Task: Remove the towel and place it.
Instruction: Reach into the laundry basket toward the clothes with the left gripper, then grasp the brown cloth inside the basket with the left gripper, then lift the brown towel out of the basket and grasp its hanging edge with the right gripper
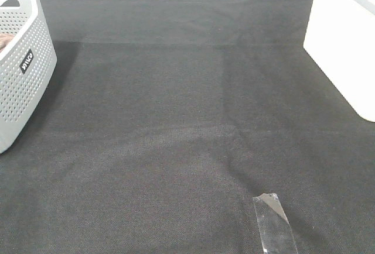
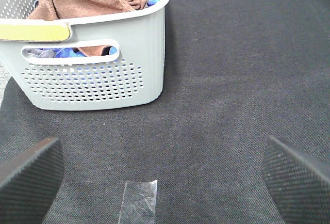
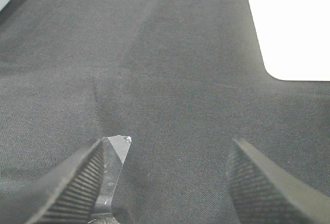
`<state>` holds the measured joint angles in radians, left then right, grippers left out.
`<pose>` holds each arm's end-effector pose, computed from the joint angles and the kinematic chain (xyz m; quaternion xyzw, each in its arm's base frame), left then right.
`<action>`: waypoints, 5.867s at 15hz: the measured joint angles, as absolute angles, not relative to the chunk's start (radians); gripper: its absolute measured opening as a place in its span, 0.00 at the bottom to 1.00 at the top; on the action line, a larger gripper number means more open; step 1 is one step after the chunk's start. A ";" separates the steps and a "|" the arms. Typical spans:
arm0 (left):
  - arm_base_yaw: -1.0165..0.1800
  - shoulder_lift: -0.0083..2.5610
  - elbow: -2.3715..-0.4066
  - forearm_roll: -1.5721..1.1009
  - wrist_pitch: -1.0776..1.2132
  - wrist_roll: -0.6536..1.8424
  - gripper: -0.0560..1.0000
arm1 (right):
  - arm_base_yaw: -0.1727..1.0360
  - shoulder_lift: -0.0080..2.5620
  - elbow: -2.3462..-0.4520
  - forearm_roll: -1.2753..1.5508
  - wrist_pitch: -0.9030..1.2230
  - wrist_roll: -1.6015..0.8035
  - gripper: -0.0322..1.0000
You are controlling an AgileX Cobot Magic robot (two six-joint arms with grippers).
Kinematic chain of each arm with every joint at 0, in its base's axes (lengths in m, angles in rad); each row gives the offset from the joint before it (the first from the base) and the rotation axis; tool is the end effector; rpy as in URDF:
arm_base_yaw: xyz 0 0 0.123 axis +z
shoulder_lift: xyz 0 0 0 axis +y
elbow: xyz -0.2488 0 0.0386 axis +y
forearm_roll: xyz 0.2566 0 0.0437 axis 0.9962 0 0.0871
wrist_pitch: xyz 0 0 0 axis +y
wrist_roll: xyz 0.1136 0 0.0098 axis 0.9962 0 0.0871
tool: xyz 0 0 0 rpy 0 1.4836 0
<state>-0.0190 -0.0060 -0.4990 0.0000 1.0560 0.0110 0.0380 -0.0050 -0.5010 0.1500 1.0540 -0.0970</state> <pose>0.0563 -0.0011 0.2714 0.0128 0.8506 -0.0021 0.5257 0.0551 0.0169 0.2731 -0.0600 0.8454 0.0593 0.5274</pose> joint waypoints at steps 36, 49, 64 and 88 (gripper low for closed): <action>0.121 2.164 -1.864 0.492 1.102 1.129 0.86 | 0.038 -0.005 -0.501 0.151 1.054 -0.097 0.66; 0.155 2.164 -1.866 0.410 1.148 0.935 0.05 | 0.038 -0.005 -0.501 0.152 1.054 -0.097 0.66; -0.191 1.719 -1.933 0.312 1.216 0.477 0.05 | 0.038 -0.005 -0.501 0.152 1.050 -0.097 0.66; -0.939 1.602 -2.093 0.611 1.227 0.483 0.05 | 0.249 1.566 -0.754 1.735 0.998 -2.134 0.73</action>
<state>-0.9390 1.6020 -2.0930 0.6110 1.2270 0.4830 0.2490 1.5660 -0.7540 1.7350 0.9980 -2.1340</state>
